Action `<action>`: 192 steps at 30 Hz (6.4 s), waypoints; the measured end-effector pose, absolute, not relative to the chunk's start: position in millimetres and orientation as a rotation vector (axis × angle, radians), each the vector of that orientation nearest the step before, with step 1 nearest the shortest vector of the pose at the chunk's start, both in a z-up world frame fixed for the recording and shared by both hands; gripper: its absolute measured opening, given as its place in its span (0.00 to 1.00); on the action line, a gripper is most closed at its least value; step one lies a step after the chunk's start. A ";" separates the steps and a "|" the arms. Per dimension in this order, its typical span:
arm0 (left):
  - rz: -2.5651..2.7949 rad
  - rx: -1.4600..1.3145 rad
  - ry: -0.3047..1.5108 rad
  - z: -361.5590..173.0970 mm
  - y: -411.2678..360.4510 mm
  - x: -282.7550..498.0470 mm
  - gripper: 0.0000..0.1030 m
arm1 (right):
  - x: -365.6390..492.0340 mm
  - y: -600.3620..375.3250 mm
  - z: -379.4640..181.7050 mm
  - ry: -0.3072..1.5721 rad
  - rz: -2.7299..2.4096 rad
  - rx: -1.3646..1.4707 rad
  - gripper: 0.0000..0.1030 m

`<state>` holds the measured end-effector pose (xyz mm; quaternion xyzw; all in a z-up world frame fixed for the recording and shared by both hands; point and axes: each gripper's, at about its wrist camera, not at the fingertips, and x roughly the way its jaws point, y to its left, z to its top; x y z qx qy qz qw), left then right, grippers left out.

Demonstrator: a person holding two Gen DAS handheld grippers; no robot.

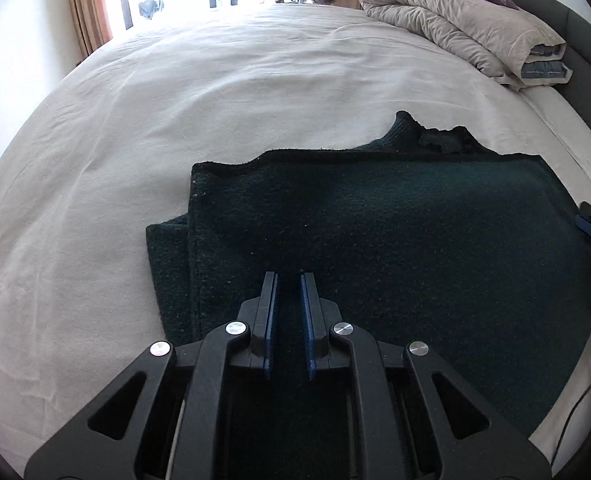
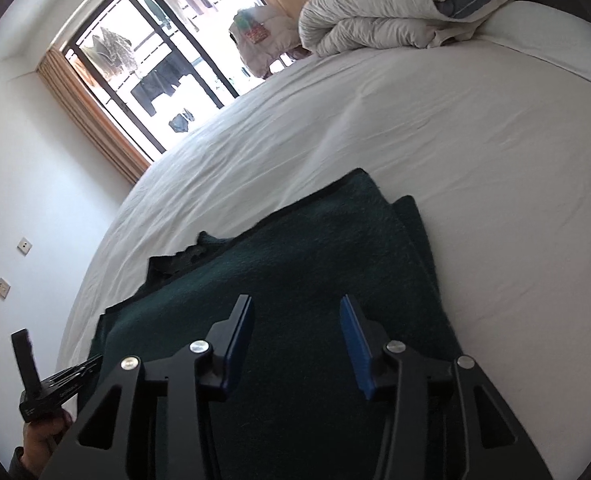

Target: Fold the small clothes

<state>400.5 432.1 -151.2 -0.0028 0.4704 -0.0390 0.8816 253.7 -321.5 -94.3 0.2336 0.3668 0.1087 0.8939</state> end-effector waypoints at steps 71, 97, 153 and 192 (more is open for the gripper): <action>-0.273 -0.905 1.011 -176.8 528.7 352.2 0.13 | 258.9 -147.6 -118.1 0.954 0.633 0.467 0.58; -0.260 -0.175 0.930 -112.5 317.0 351.6 0.13 | 308.7 -156.3 -95.9 1.075 0.938 0.686 0.70; -0.548 -0.040 1.029 -111.0 95.5 411.4 0.13 | 330.5 -378.0 -67.8 1.048 0.552 0.274 0.12; -0.542 -0.042 0.894 -109.5 244.9 361.5 0.68 | 239.9 -405.1 -106.9 1.067 0.423 0.448 0.13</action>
